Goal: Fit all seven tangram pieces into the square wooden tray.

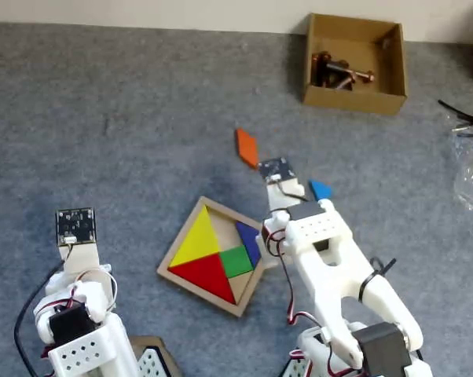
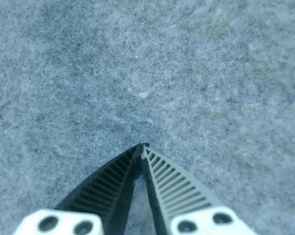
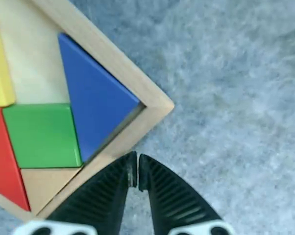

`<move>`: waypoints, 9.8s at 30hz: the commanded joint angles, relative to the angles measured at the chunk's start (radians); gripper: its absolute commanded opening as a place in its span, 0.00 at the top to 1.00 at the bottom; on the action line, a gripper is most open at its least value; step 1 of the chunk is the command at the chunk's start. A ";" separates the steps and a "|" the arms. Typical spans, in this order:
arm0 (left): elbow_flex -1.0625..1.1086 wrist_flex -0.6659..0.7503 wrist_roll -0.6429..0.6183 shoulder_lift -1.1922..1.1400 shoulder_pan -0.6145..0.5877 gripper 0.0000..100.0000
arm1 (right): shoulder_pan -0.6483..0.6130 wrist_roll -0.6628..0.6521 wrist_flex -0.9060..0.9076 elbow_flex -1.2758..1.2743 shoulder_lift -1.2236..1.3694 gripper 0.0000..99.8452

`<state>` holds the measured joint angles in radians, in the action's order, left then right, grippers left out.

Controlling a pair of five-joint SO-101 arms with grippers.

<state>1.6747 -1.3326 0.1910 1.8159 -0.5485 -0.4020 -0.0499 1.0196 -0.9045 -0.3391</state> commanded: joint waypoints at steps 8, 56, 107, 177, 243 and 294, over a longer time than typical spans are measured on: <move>0.021 -0.005 -0.009 0.005 0.015 0.99 | -0.001 -0.008 0.010 0.061 -0.042 0.99; 0.021 -0.005 -0.009 0.005 0.015 0.99 | -0.090 -0.006 0.010 0.061 -0.045 0.99; 0.021 -0.005 -0.009 0.005 0.015 0.99 | 0.381 -0.247 0.564 1.153 0.512 0.86; 0.021 -0.005 -0.009 0.005 0.015 0.99 | -0.001 0.058 0.633 2.336 1.395 0.77; 0.021 -0.005 -0.009 0.005 0.015 0.99 | 0.001 0.084 0.621 2.632 1.690 0.89; 0.021 -0.005 -0.009 0.005 0.015 0.99 | 0.061 -0.189 0.746 2.153 1.250 0.89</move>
<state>1.6747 -1.3326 0.1910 1.8159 -0.5485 -0.3544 -0.2478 1.7469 1.3326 1.0833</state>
